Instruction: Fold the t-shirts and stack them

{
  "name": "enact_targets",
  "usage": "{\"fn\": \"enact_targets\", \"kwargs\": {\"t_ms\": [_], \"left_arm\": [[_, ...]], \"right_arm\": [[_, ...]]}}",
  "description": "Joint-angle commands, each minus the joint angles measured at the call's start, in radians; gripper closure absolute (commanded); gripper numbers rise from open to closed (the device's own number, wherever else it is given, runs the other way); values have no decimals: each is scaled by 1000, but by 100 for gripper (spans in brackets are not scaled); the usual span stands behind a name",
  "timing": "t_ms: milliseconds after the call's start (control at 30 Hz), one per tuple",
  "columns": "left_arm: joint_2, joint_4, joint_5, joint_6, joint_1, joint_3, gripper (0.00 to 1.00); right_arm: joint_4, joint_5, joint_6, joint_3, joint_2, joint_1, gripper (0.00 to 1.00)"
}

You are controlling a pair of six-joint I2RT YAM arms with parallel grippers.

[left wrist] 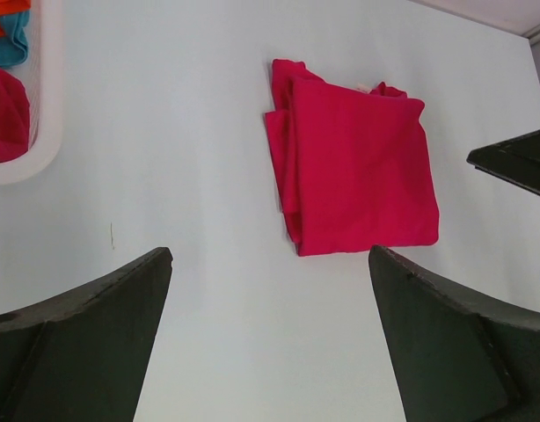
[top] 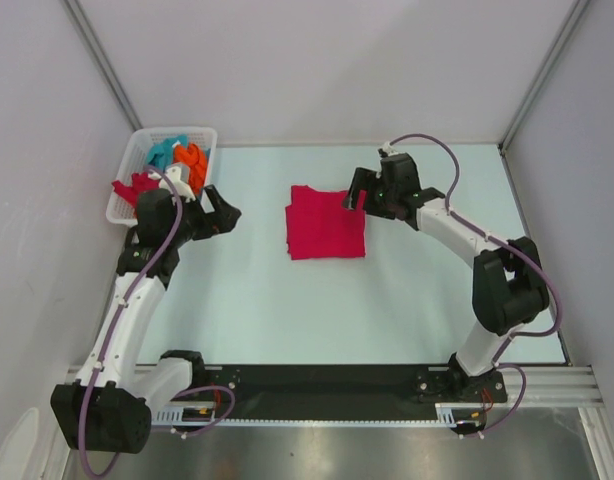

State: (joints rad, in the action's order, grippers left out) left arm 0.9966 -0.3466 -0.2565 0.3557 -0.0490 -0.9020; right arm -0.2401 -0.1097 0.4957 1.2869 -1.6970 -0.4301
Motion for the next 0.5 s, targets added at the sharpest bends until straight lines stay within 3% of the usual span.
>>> {"fn": "enact_targets", "kwargs": {"t_ms": [0,200,467], "left_arm": [[7,23,-47,-31,6,-2,0],[30,23,-67,-34,6,-2,0],[66,20,-110,-35,6,-9,0]], "right_arm": [[44,-103,-19,-26,-39,69,13],[108,-176,-28,8,-130,120,15],[47,-73,-81,127,-283,83,21]]}}
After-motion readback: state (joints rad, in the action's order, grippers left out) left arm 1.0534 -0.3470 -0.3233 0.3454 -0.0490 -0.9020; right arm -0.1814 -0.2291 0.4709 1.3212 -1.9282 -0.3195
